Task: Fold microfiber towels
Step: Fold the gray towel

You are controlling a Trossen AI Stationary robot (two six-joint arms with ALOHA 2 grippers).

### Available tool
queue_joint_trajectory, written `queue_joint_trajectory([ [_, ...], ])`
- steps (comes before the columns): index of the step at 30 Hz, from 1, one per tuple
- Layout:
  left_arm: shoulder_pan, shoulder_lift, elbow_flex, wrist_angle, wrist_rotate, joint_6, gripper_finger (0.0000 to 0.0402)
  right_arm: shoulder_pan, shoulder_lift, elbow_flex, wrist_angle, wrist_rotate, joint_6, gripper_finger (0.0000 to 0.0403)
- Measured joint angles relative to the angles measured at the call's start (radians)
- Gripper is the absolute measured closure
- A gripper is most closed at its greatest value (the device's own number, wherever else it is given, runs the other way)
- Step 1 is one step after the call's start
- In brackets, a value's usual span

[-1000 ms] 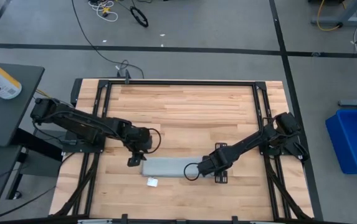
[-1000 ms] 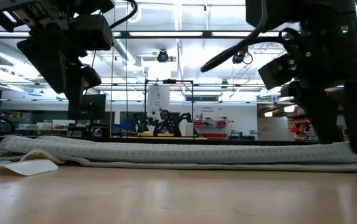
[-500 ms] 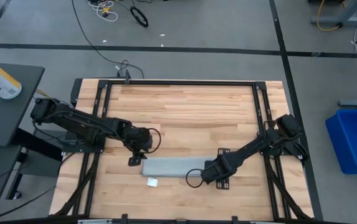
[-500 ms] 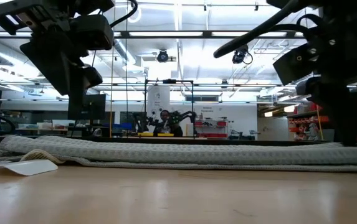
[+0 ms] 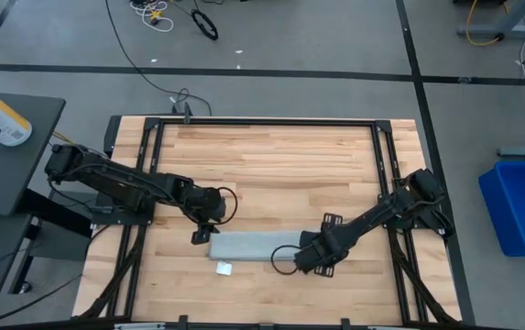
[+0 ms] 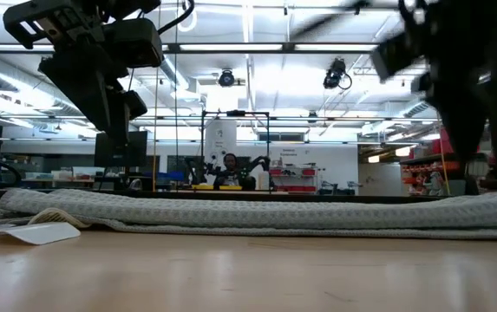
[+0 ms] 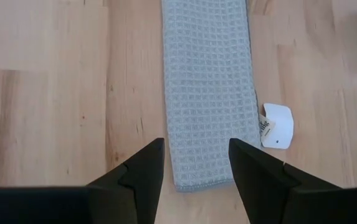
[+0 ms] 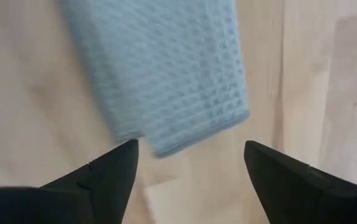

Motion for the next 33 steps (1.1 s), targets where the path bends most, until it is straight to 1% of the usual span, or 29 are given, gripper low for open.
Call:
queue_joint_trajectory([
  [5, 0.000, 0.000, 0.000, 0.001, 0.001, -0.003, 0.0213, 0.036, 0.000, 0.120, -0.009, -0.001, 0.048, 0.0088],
  [9, 0.000, 0.000, 0.000, 0.001, 0.001, -0.012, 0.0213, 0.052, 0.000, 0.153, -0.007, -0.007, 0.103, 0.0098],
  [12, 0.000, 0.000, 0.000, 0.002, -0.008, -0.031, 0.0213, 0.055, 0.000, 0.130, -0.008, -0.014, 0.151, 0.0111],
  [17, -0.004, 0.001, 0.000, 0.030, -0.022, -0.033, 0.0213, 0.043, 0.000, 0.058, -0.011, -0.061, 0.260, 0.0126],
  [21, -0.014, 0.001, 0.000, 0.053, -0.020, -0.005, 0.0213, 0.011, 0.000, 0.021, -0.016, -0.092, 0.372, 0.0125],
  [24, -0.024, 0.001, 0.000, 0.062, -0.018, 0.013, 0.0214, -0.020, 0.000, 0.008, -0.014, -0.097, 0.463, 0.0119],
  [30, -0.054, 0.001, 0.000, 0.063, -0.018, 0.019, 0.0221, -0.078, -0.005, 0.008, -0.010, -0.106, 0.521, 0.0131],
  [33, -0.076, 0.001, 0.000, 0.063, -0.021, 0.029, 0.0221, -0.100, -0.005, 0.008, -0.010, -0.144, 0.523, 0.0138],
])
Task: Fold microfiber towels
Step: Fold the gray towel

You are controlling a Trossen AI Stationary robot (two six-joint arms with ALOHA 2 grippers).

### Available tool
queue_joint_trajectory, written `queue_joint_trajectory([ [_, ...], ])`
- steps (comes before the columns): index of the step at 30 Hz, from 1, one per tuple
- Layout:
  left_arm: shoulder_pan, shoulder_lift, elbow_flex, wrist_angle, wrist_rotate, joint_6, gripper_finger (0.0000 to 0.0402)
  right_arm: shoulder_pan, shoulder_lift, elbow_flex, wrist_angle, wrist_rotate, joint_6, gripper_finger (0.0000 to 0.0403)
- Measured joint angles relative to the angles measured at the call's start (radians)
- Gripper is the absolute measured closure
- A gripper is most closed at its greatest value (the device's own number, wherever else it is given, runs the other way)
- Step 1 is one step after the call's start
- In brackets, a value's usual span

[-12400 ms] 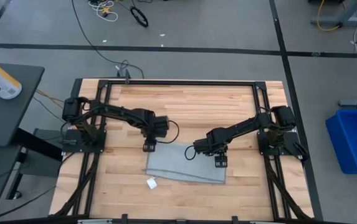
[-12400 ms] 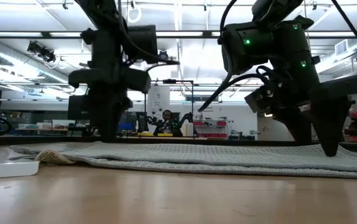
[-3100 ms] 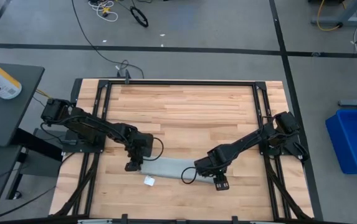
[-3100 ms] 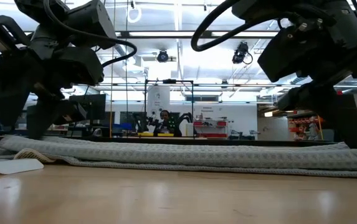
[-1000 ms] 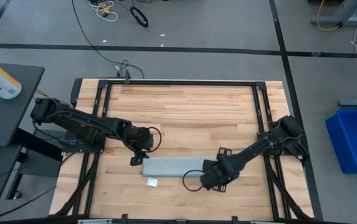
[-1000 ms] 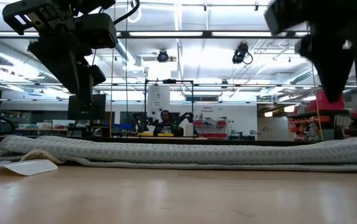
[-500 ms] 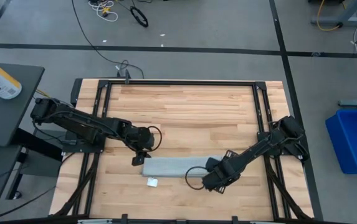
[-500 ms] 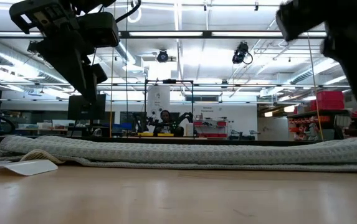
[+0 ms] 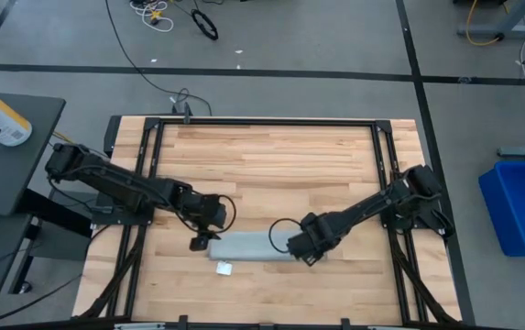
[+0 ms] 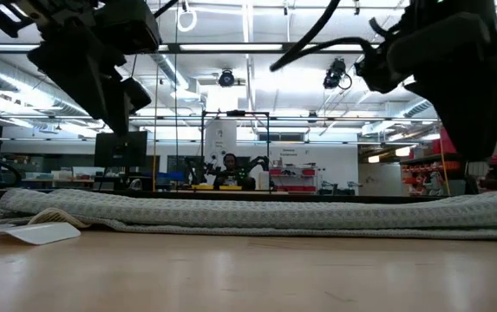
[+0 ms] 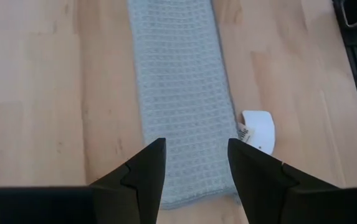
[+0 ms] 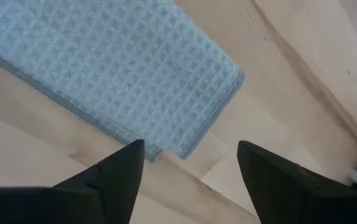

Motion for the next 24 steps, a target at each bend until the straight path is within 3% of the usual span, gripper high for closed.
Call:
queue_joint_trajectory([
  [4, -0.029, 0.000, 0.000, -0.003, -0.025, 0.003, 0.0219, -0.011, 0.000, 0.000, -0.045, -0.043, -0.015, 0.0134],
  [9, -0.060, 0.000, 0.000, -0.031, -0.035, 0.003, 0.0219, 0.027, -0.039, -0.036, -0.107, -0.011, 0.008, 0.0128],
  [15, -0.076, 0.000, 0.000, -0.043, -0.048, 0.005, 0.0217, 0.132, -0.245, -0.273, -0.005, 0.048, 0.213, 0.0149],
  [17, -0.076, 0.000, 0.000, -0.045, -0.056, -0.004, 0.0217, 0.176, -0.341, -0.375, 0.118, 0.080, 0.305, 0.0152],
  [20, -0.076, 0.000, 0.000, -0.045, -0.061, -0.013, 0.0217, 0.225, -0.475, -0.545, 0.443, 0.175, 0.436, 0.0149],
  [24, -0.076, 0.000, 0.000, -0.045, -0.061, -0.037, 0.0217, 0.260, -0.551, -0.730, 0.793, 0.302, 0.500, 0.0135],
])
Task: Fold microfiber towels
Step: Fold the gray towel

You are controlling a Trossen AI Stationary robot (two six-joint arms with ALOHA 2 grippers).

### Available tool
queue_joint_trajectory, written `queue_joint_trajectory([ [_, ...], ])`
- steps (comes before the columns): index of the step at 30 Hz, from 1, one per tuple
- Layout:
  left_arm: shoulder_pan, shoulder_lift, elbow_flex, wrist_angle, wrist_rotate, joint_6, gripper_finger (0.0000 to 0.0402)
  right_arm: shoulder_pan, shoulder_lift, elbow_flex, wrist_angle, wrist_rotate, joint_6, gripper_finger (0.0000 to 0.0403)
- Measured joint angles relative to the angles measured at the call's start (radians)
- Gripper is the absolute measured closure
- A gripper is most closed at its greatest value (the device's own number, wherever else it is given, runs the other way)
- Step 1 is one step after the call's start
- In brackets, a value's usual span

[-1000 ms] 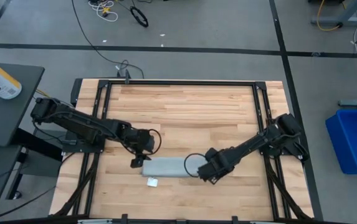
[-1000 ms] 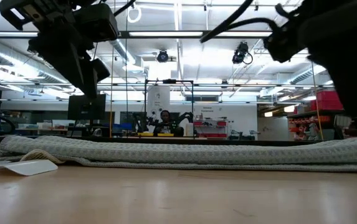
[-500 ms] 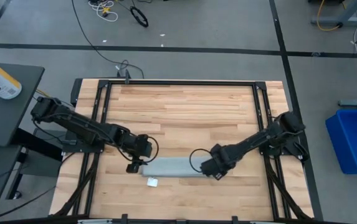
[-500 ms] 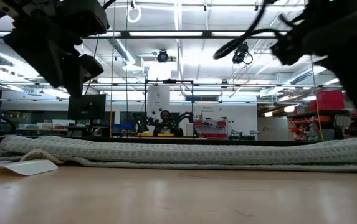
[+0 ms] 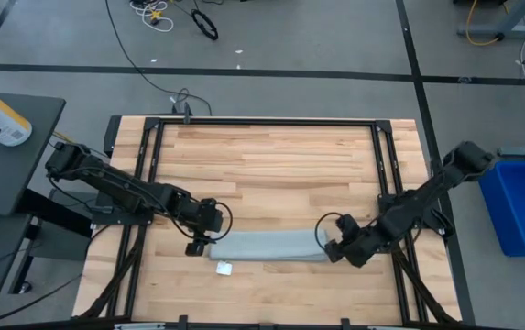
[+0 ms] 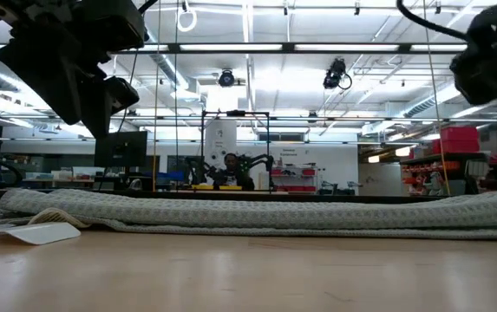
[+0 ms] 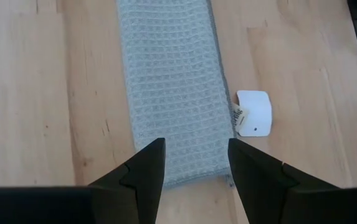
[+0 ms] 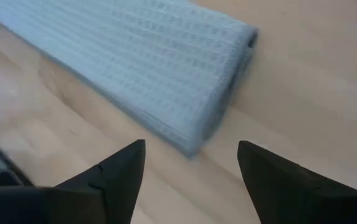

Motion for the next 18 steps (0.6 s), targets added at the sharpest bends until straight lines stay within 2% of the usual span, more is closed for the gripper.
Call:
queue_joint_trajectory([
  [5, 0.001, 0.000, 0.000, 0.000, 0.004, -0.028, 0.0217, -0.011, 0.004, -0.084, 0.049, -0.014, 0.001, 0.0124],
  [10, 0.001, 0.000, 0.000, 0.002, 0.004, -0.037, 0.0217, -0.033, 0.004, -0.114, 0.067, -0.080, 0.018, 0.0134],
  [18, 0.001, 0.000, 0.000, 0.006, 0.003, -0.037, 0.0217, -0.043, 0.002, -0.190, 0.273, -0.068, 0.007, 0.0129],
])
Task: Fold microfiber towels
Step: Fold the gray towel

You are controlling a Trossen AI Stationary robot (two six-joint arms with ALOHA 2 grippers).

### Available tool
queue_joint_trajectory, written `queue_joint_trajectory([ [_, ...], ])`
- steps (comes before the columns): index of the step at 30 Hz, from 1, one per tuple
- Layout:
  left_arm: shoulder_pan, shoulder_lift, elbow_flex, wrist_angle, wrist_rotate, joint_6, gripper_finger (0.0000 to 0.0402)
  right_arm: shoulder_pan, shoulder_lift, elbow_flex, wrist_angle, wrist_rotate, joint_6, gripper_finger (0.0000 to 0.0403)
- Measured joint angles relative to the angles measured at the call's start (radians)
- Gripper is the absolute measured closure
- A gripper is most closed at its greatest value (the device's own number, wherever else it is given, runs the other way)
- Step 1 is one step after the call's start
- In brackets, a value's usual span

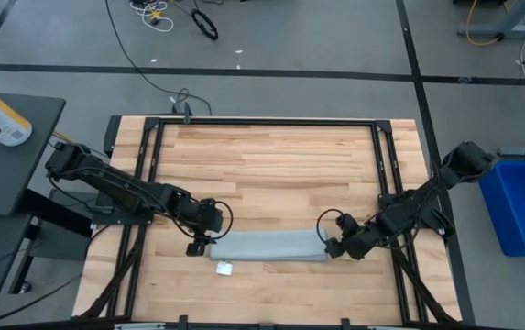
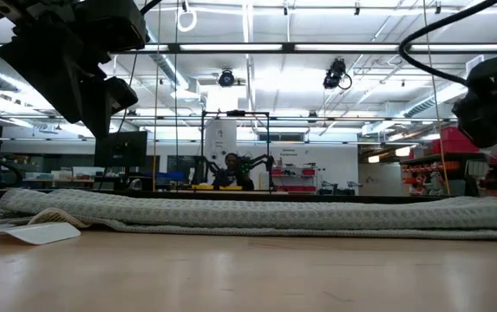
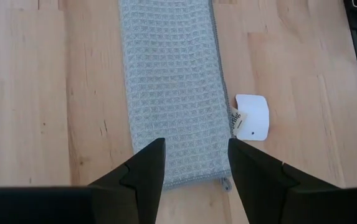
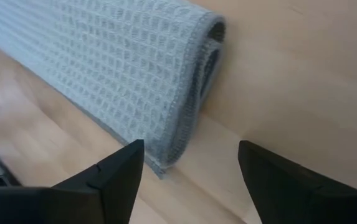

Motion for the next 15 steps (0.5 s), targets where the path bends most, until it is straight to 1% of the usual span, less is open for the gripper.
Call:
queue_joint_trajectory([
  [4, 0.000, 0.000, 0.000, 0.000, 0.001, 0.000, 0.0217, 0.001, 0.000, -0.017, 0.049, 0.017, 0.007, 0.0124],
  [8, 0.000, 0.000, -0.008, 0.004, -0.003, -0.021, 0.0217, 0.000, 0.001, -0.027, 0.076, 0.021, 0.013, 0.0134],
  [12, 0.003, 0.006, -0.060, 0.004, -0.027, -0.070, 0.0216, 0.000, 0.003, -0.022, 0.077, 0.018, -0.007, 0.0138],
  [14, 0.008, 0.007, -0.102, 0.011, -0.015, -0.095, 0.0216, 0.000, 0.003, -0.022, 0.077, 0.019, -0.008, 0.0134],
  [15, 0.008, 0.007, -0.126, 0.041, -0.004, -0.111, 0.0216, 0.000, 0.003, -0.022, 0.077, 0.019, -0.009, 0.0131],
])
